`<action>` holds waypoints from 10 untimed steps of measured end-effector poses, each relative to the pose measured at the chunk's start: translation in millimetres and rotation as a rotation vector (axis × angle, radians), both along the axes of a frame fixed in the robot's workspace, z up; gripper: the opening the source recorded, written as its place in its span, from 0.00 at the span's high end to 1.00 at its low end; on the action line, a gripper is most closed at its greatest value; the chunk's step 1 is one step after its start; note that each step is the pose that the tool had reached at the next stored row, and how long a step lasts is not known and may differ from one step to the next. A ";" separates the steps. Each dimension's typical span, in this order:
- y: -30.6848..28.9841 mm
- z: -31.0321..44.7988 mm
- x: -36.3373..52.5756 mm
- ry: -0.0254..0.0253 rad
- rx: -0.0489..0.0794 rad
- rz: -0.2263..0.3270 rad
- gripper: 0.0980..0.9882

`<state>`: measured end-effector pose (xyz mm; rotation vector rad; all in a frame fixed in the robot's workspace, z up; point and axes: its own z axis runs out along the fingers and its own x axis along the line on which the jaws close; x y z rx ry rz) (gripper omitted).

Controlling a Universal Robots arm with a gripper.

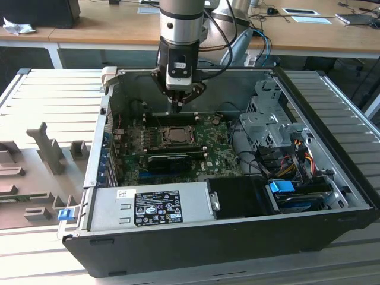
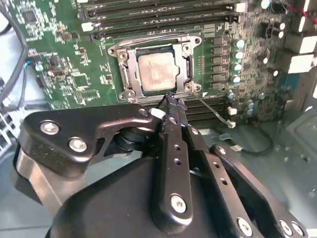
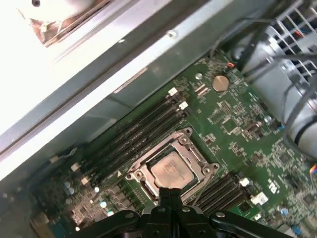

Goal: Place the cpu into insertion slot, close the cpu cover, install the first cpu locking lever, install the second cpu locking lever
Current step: 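Install the first cpu locking lever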

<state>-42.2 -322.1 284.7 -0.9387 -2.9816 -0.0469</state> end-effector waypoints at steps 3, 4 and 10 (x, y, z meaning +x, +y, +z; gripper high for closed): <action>0.0 0.0 0.0 0.0000 0.000 0.062 0.99; 0.0 0.0 0.0 0.0000 0.000 0.092 0.99; 0.0 -0.1 -0.1 0.0000 0.000 0.210 0.99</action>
